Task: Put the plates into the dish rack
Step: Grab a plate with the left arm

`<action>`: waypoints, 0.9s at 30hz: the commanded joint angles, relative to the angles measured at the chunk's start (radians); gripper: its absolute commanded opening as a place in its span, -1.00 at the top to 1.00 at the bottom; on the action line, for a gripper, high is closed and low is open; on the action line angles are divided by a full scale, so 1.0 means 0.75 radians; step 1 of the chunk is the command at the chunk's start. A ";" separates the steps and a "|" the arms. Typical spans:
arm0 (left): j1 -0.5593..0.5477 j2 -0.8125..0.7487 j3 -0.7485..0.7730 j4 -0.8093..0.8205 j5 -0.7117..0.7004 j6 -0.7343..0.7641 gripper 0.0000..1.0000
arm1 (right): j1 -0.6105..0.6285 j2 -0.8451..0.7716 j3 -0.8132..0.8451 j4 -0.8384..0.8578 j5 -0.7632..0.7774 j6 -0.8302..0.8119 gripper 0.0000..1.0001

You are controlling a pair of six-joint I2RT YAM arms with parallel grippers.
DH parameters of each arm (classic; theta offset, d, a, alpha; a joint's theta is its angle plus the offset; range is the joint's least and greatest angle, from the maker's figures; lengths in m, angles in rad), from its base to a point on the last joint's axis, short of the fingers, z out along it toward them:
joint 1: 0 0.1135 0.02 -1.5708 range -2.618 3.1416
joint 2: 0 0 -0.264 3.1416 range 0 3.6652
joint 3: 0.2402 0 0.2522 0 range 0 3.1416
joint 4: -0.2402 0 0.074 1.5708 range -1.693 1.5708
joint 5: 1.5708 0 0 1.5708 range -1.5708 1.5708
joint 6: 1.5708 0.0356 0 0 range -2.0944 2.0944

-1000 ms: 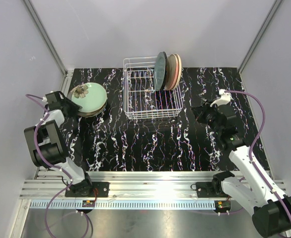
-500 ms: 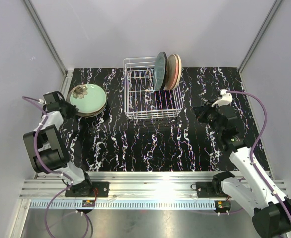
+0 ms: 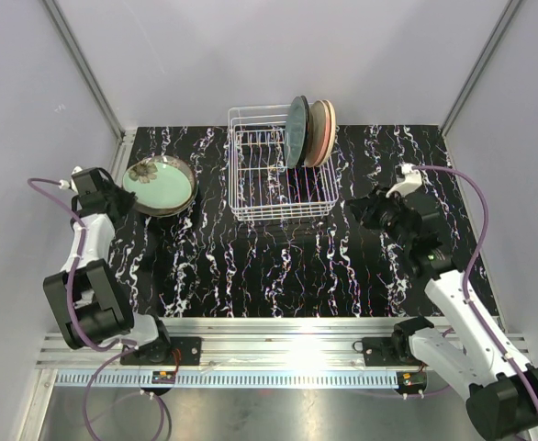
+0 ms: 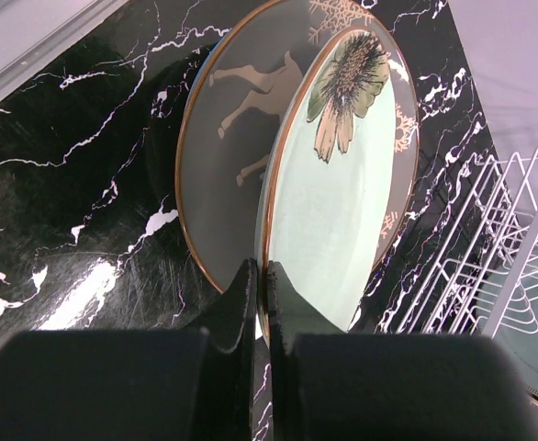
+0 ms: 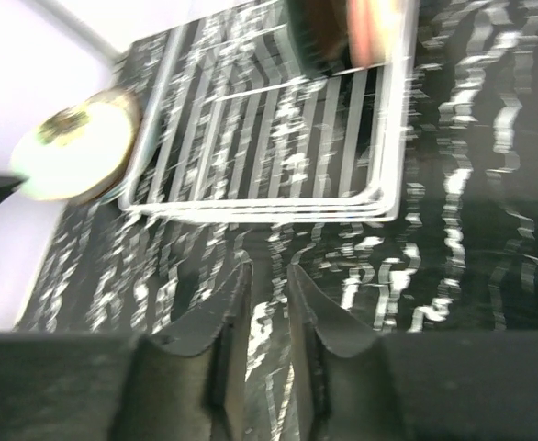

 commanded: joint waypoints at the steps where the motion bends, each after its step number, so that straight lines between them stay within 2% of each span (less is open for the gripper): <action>1: 0.004 -0.062 0.007 0.047 -0.009 -0.002 1.00 | -0.001 0.024 0.079 0.070 -0.241 0.008 0.40; 5: 0.013 -0.078 -0.003 0.051 0.005 -0.014 1.00 | 0.034 0.103 0.098 0.122 -0.353 0.064 0.33; 10: 0.019 -0.121 -0.023 0.059 0.007 -0.035 1.00 | 0.328 0.214 0.198 0.101 -0.159 -0.020 0.18; 15: 0.029 -0.164 -0.029 0.092 0.054 -0.063 1.00 | 0.439 0.387 0.267 0.236 -0.123 0.084 0.11; 21: 0.051 -0.148 -0.017 0.114 0.148 -0.098 1.00 | 0.594 0.735 0.523 0.279 -0.047 0.215 -0.05; 27: 0.078 -0.142 -0.038 0.127 0.165 -0.116 1.00 | 0.737 1.115 0.958 0.190 0.057 0.336 -0.29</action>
